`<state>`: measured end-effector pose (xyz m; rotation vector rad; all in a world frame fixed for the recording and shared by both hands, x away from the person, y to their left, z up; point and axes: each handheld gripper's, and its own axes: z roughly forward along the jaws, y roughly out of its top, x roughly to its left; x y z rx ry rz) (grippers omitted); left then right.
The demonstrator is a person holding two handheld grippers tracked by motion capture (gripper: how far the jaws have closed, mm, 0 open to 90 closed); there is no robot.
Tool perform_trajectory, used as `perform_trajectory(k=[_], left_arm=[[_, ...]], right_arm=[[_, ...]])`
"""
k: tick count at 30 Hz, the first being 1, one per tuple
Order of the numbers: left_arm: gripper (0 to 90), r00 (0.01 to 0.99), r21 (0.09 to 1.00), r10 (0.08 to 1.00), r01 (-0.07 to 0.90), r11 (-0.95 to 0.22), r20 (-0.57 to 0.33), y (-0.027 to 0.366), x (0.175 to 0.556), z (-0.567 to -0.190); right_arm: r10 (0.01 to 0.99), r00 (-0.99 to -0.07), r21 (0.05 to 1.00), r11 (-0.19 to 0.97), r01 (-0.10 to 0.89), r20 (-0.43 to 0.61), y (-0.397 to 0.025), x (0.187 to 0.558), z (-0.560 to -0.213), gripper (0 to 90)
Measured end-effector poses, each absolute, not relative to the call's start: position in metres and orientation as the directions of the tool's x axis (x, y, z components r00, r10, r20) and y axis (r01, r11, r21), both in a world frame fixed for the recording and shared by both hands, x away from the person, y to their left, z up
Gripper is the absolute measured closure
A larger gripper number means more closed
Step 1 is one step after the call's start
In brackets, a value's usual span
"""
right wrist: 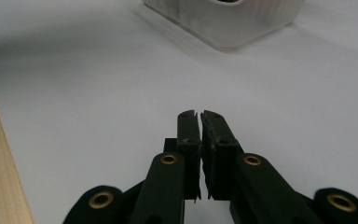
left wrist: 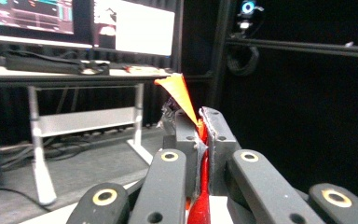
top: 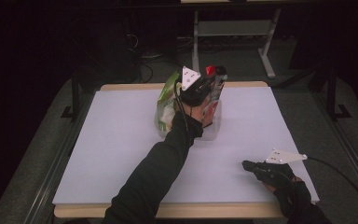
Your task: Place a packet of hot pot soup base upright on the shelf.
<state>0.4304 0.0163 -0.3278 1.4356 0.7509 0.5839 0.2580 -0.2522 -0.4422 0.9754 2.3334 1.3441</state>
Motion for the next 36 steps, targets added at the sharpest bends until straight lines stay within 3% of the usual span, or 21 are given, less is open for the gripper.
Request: perform_trajectory(k=[7,13,17,19,22,29,36], left_arm=[[81.2,0.683,0.998,0.729,0.064,0.002,-0.045,0.035,0.423,-0.329],[67.8,0.706,0.993,0.708,0.097,-0.073,-0.016,0.047,0.424,-0.326],[53.4,0.705,0.986,0.710,0.115,-0.123,0.006,0.052,0.423,-0.324],[46.9,0.696,0.982,0.717,0.158,-0.100,-0.039,0.058,0.424,-0.324],[45.4,0.700,0.975,0.712,0.189,-0.118,-0.049,0.062,0.424,-0.330],[38.9,0.714,0.952,0.696,0.151,-0.265,0.081,0.055,0.412,-0.335],[31.5,0.719,0.880,0.694,0.299,-0.369,0.047,0.038,0.430,-0.334]], right_arm=[[0.674,-0.734,0.838,0.348,0.422,0.090,-0.251,0.258,-0.444,84.4],[0.676,-0.731,0.836,0.349,0.423,0.088,-0.251,0.258,-0.444,83.8],[0.675,-0.733,0.831,0.356,0.428,0.088,-0.250,0.258,-0.445,83.2],[0.673,-0.734,0.831,0.359,0.424,0.084,-0.250,0.258,-0.445,82.9],[0.672,-0.736,0.830,0.362,0.425,0.084,-0.249,0.258,-0.446,82.2],[0.674,-0.733,0.824,0.364,0.434,0.088,-0.248,0.259,-0.447,81.7],[0.673,-0.734,0.806,0.384,0.451,0.090,-0.245,0.262,-0.449,80.2]])
